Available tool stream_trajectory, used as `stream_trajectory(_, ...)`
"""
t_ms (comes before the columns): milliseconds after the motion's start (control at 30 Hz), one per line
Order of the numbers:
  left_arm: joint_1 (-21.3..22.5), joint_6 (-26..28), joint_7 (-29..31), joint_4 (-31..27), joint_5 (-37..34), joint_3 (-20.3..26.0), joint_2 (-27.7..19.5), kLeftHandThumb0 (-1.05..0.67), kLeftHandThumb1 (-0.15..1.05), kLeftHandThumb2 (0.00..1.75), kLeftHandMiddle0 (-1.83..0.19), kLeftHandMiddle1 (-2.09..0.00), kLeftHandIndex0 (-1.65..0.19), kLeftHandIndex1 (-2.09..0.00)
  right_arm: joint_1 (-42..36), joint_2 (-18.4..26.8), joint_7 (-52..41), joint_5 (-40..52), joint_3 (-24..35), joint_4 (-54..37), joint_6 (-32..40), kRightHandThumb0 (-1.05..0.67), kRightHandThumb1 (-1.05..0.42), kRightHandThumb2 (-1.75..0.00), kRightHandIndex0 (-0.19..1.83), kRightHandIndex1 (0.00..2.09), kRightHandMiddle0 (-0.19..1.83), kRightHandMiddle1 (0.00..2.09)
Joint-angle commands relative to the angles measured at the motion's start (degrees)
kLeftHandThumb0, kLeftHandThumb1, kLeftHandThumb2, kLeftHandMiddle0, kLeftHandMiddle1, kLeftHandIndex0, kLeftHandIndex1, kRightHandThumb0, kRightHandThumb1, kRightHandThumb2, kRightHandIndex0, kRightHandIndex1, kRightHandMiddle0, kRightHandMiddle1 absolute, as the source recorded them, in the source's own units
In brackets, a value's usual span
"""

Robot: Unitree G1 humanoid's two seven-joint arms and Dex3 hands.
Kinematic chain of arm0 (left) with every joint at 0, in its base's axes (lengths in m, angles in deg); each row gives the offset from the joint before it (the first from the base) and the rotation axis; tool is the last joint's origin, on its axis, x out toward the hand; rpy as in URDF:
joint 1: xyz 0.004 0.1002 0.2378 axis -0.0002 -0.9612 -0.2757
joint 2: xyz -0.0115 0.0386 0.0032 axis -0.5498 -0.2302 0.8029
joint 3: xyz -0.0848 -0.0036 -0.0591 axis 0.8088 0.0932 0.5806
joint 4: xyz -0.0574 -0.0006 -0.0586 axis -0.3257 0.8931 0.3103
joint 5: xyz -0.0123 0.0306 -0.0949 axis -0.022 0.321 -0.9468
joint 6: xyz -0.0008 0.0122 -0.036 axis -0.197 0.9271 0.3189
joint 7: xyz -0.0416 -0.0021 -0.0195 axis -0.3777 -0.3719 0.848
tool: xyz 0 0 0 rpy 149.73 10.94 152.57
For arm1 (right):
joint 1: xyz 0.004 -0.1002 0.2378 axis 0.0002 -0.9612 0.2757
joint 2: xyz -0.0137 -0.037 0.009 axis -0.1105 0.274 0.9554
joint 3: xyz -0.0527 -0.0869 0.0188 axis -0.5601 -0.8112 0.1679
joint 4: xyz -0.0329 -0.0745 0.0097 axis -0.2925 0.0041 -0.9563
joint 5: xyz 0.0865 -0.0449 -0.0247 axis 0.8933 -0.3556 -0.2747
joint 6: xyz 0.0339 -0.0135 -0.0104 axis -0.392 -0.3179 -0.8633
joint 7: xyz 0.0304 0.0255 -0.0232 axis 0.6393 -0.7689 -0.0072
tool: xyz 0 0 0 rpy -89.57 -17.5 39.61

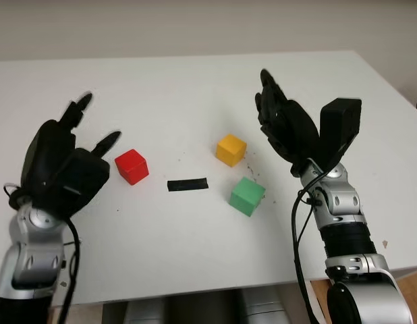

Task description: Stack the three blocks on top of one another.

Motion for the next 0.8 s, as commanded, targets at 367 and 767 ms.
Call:
stream_trajectory(367,18.5,8.3,26.5,8.0,10.9,-15.5,-10.5,-0.96,1.05,0.23,-0.19,-0.05,-0.29,-0.12,0.9,-0.3,0.7,-0.1,-0.4,-0.2,-0.3,-0.76,-1.05,-0.75,-0.19,0.0,-0.19,0.0)
stream_trajectory(767,19.2,1.8,24.3,14.0,18.8,-20.9,-8.7,-1.0,1.05,0.32,-0.27,-0.08,-0.36,-0.25,0.9,-0.1,0.7,-0.1,-0.5,-0.9,0.1,-0.75,-1.05,-0.76,-0.19,0.0,-0.19,0.0)
